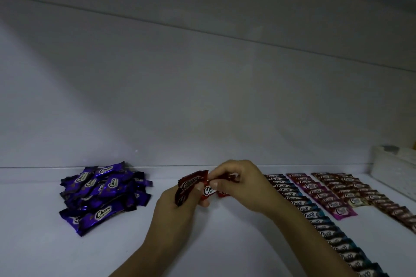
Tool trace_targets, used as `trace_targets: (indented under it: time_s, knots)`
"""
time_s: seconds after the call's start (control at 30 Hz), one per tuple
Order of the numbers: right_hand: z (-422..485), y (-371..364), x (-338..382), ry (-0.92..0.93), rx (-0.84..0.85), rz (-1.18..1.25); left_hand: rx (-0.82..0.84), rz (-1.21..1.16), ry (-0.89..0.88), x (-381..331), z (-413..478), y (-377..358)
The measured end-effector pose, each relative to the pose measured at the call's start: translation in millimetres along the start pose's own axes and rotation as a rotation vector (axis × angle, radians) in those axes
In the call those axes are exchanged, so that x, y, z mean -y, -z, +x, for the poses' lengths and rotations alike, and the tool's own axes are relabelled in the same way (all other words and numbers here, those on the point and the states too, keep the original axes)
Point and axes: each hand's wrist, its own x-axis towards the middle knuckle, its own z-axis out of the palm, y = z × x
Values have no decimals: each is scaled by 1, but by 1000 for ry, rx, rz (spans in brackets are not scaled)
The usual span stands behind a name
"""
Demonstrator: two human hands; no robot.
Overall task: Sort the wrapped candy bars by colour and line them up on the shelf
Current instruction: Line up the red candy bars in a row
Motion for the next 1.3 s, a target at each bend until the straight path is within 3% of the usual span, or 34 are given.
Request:
trace_targets:
  time_s: [0.07,0.17,0.3,0.47,0.73,0.87,0.9,0.97,1.03,1.07,1.17,1.3]
  knots:
    - [0,4,-2,-22,13,-148,-2,14,-1,1,0,1]
    - [1,17,-12,-105,-113,-376,-21,-5,42,2,2,2]
    - [0,25,-23,-285,-150,-320,8,-26,65,1,1,2]
    - [1,9,-32,-229,-77,-562,8,-26,70,1,2,2]
    - [4,6,-38,-201,-158,-612,15,-28,67,3,3,2]
    - [4,3,-39,-205,-133,-748,37,-57,77,1,3,2]
    - [4,3,-37,-188,-157,-708,52,-73,77,0,2,2]
    - [3,2,-25,-158,-199,-291,87,-99,72,-1,2,4]
    - [-1,-1,-5,-133,-71,130,123,-96,63,0,1,4]
    - [-3,-2,1,-115,13,210,146,-94,59,1,2,3]
    - [-8,-9,12,-49,160,270,193,-79,54,4,4,3]
    - [-5,-3,11,-161,-28,282,167,-84,50,1,5,2]
